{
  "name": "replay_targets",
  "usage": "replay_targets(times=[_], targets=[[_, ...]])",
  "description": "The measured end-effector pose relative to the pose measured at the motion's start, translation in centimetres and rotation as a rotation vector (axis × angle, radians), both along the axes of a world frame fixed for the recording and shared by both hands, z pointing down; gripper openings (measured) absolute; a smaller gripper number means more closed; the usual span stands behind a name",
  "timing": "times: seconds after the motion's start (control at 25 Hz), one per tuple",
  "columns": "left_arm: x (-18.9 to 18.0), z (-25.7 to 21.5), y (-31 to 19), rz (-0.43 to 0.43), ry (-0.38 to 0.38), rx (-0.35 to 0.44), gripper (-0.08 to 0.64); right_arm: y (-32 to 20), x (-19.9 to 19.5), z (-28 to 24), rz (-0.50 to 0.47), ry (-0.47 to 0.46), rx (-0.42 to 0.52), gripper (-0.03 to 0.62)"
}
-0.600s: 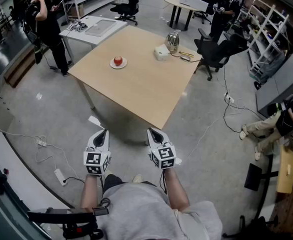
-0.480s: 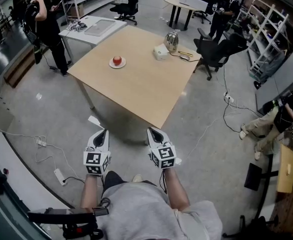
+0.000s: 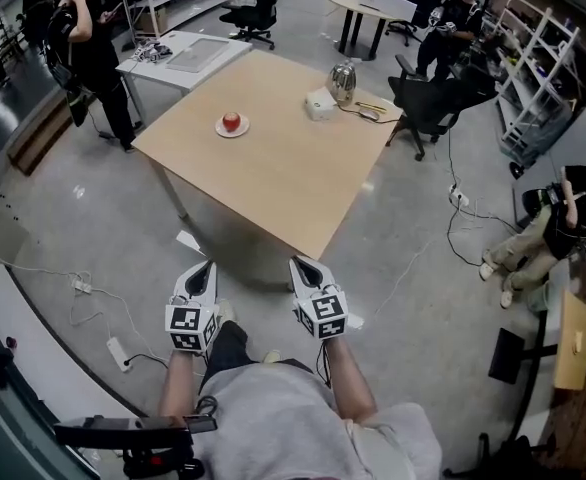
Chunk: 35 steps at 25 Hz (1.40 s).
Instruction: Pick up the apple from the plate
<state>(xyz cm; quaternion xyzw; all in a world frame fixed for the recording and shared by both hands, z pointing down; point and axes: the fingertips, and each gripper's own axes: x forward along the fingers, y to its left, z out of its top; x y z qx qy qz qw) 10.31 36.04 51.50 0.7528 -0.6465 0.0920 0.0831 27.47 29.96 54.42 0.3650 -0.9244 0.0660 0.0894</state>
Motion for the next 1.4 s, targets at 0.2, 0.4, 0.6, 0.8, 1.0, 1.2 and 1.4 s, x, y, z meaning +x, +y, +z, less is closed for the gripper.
replay_targets(times=[0.2, 0.4, 0.6, 0.8, 1.0, 1.2, 1.4], targets=[[-0.6, 0.7, -1.9, 0.006, 0.0, -0.017, 0.02, -1.7, -1.0, 0.5, -0.001, -0.011, -0.003, 0.006], [-2.7, 1.3, -5.9, 0.022, 0.005, -0.031, 0.02, -5.3, -3.1, 0.9, 0.018, -0.006, -0.003, 0.006], [-4.6, 0.9, -10.9, 0.05, 0.0, -0.028, 0.02, -9.7, -5.2, 0.8, 0.039, -0.007, -0.015, 0.006], [-7.7, 0.5, -15.4, 0.072, 0.008, -0.035, 0.02, -13.7, -8.5, 0.2, 0.056, -0.003, -0.007, 0.006], [-10.7, 0.4, -19.5, 0.095, 0.009, -0.042, 0.02, -17.6, -11.4, 0.1, 0.076, 0.004, -0.017, 0.006], [-13.1, 0.8, -22.8, 0.12, 0.015, -0.051, 0.02, -20.5, -14.2, -0.1, 0.089, 0.01, -0.016, 0.006], [-15.0, 1.0, -25.7, 0.144, 0.018, -0.052, 0.02, -23.3, -16.1, 0.0, 0.111, 0.015, -0.017, 0.006]])
